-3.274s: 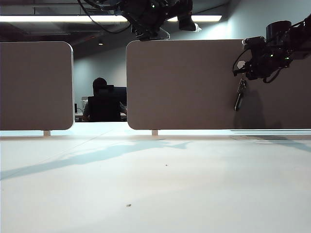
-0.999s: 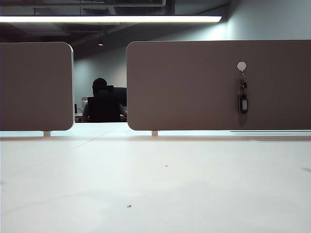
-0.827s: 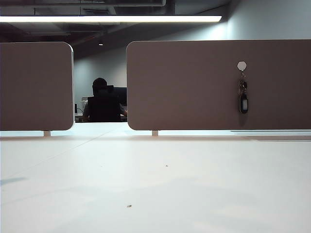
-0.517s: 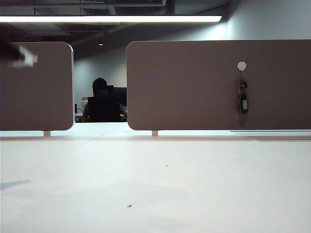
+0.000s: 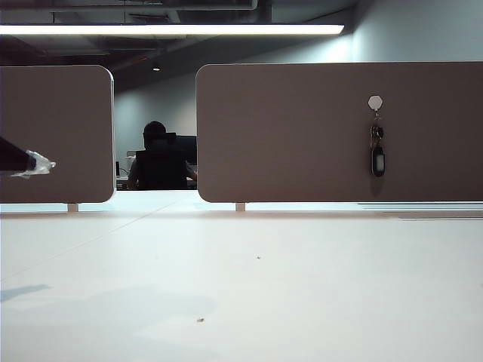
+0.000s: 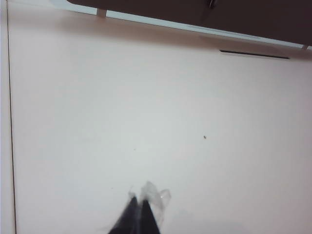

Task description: Hang the bunch of keys on the hook.

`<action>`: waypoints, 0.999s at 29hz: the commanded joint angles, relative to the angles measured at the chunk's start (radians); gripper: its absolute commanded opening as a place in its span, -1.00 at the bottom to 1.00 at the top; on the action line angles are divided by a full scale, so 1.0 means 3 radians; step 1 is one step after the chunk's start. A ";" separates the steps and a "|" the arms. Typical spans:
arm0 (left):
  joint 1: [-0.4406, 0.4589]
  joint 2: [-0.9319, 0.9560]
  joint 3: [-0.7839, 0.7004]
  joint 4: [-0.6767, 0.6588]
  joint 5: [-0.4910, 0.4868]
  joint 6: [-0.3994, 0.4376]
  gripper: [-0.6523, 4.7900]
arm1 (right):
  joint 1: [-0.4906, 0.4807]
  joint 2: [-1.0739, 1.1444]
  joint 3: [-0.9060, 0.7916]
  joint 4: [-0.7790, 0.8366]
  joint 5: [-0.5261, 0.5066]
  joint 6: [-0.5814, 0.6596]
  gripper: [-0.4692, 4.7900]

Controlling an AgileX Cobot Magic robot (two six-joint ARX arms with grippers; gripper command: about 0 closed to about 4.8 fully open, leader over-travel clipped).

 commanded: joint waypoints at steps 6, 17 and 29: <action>-0.0001 0.0003 0.0005 -0.0200 0.0031 -0.0070 -0.78 | -0.0009 -0.0004 -0.0243 0.0549 0.0220 0.0018 -0.84; 0.0834 -0.0664 0.0006 -0.0277 0.0278 -0.0070 -0.78 | -0.0010 -0.0468 -0.0295 0.0629 0.0804 0.0037 -0.84; 0.1708 -0.1115 0.0005 -0.0258 0.0249 -0.0070 -0.78 | -0.0006 -0.0707 -0.0295 0.0585 0.1016 0.0048 -0.84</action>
